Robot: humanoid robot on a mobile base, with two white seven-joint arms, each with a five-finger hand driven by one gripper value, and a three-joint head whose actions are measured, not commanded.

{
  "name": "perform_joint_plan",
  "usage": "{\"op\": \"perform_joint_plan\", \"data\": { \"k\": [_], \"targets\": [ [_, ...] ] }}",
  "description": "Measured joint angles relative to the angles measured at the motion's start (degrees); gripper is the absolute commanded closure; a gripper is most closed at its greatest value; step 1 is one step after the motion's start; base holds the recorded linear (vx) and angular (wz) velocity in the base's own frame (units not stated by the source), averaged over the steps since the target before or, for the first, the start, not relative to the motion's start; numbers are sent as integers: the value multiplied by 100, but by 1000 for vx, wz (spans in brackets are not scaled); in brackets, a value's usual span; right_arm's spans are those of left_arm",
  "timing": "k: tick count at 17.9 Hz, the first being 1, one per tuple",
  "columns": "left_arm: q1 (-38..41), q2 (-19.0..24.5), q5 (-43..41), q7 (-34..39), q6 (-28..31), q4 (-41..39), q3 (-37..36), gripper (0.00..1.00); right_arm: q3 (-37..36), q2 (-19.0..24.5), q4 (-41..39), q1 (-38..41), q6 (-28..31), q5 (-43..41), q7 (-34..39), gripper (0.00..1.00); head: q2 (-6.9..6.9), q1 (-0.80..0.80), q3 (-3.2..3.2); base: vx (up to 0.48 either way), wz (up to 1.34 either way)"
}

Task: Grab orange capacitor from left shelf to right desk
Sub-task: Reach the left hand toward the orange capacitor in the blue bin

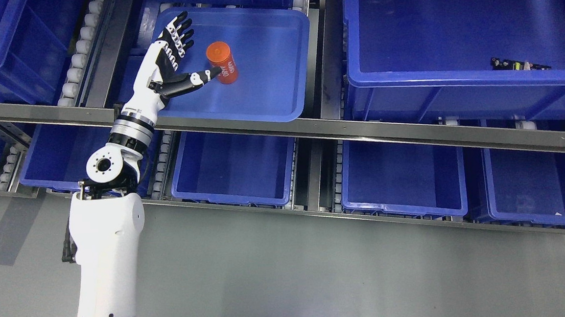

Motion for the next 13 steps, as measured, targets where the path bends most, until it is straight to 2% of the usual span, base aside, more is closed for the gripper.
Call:
{"op": "perform_joint_plan", "data": {
  "k": [8, 13],
  "targets": [
    [-585, -98, -69, 105, -647, 1293, -166, 0, 0, 0, 0, 0, 8, 0, 0, 0, 0, 0, 0, 0, 0],
    [-775, -124, -71, 167, -733, 1838, -290, 0, 0, 0, 0, 0, 8, 0, 0, 0, 0, 0, 0, 0, 0]
  ]
}}
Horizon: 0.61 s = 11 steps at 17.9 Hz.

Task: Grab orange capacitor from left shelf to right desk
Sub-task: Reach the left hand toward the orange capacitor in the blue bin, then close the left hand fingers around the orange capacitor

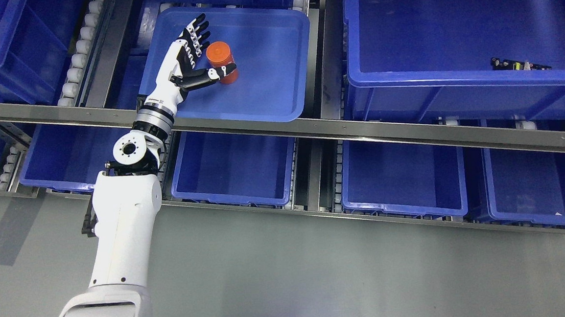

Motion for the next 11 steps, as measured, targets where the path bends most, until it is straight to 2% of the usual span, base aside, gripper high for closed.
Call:
{"op": "perform_joint_plan", "data": {
  "k": [5, 11],
  "targets": [
    [-105, -19, 24, 0, -28, 342, -195, 3, 0, 0, 0, 0, 0, 0, 0, 0, 0, 0, 0, 0, 0],
    [-257, -33, 28, 7, -181, 600, -337, 23, 0, 0, 0, 0, 7, 0, 0, 0, 0, 0, 0, 0, 0]
  ]
}}
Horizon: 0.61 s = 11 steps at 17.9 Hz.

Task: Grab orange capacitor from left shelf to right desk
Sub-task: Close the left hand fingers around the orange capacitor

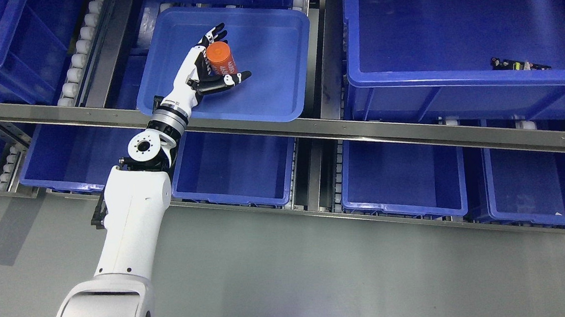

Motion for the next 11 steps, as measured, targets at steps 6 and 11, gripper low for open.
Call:
{"op": "perform_joint_plan", "data": {
  "k": [6, 11],
  "targets": [
    [-48, -7, -2, 1, -161, 190, 38, 49, 0, 0, 0, 0, 27, 0, 0, 0, 0, 0, 0, 0, 0],
    [-62, -10, -3, 2, -310, 319, 128, 79, 0, 0, 0, 0, 1, 0, 0, 0, 0, 0, 0, 0, 0]
  ]
}}
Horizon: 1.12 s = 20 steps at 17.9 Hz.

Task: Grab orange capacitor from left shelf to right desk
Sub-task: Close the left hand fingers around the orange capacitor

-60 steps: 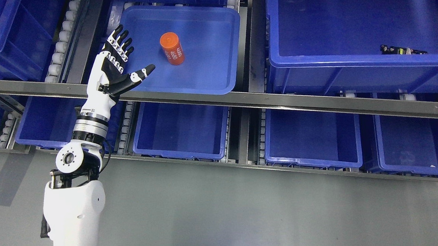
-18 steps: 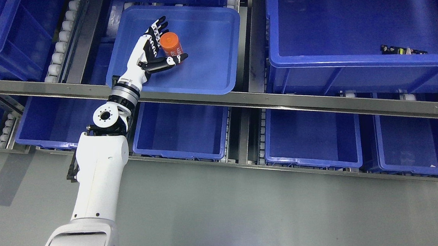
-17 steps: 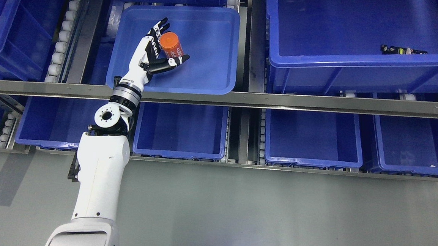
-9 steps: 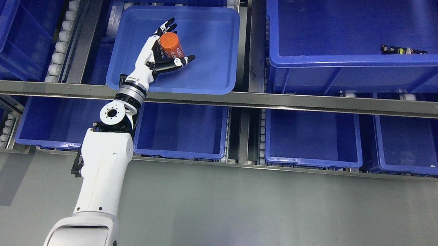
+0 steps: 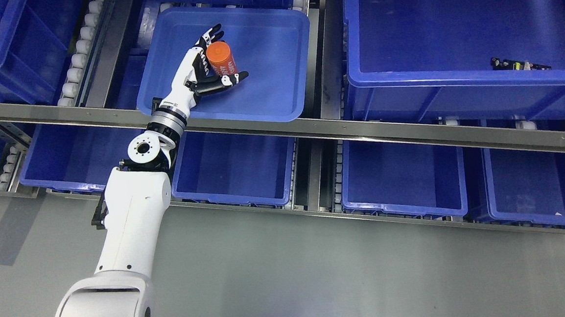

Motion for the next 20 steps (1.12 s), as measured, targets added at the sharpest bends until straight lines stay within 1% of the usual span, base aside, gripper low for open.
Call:
{"op": "perform_joint_plan", "data": {
  "k": [1, 3, 5, 16, 18, 19, 20],
  "targets": [
    [0, 0, 0, 1, -52, 19, 14, 85, 0, 0, 0, 0, -1, 0, 0, 0, 0, 0, 0, 0, 0],
    [-2, -1, -1, 40, -160, 50, 34, 94, 0, 0, 0, 0, -4, 0, 0, 0, 0, 0, 0, 0, 0],
    [-3, -2, -1, 123, -226, 79, 53, 100, 0, 0, 0, 0, -7, 0, 0, 0, 0, 0, 0, 0, 0],
    [-15, -5, 17, 231, -353, 226, 108, 98, 0, 0, 0, 0, -11, 0, 0, 0, 0, 0, 0, 0, 0],
    [-17, -5, 24, 215, -391, 229, 113, 94, 0, 0, 0, 0, -11, 0, 0, 0, 0, 0, 0, 0, 0],
    [-19, -5, 31, 209, -401, 229, 116, 83, 0, 0, 0, 0, -12, 0, 0, 0, 0, 0, 0, 0, 0],
    [-19, -5, 36, 199, -417, 223, 118, 63, 0, 0, 0, 0, -12, 0, 0, 0, 0, 0, 0, 0, 0]
  ]
}}
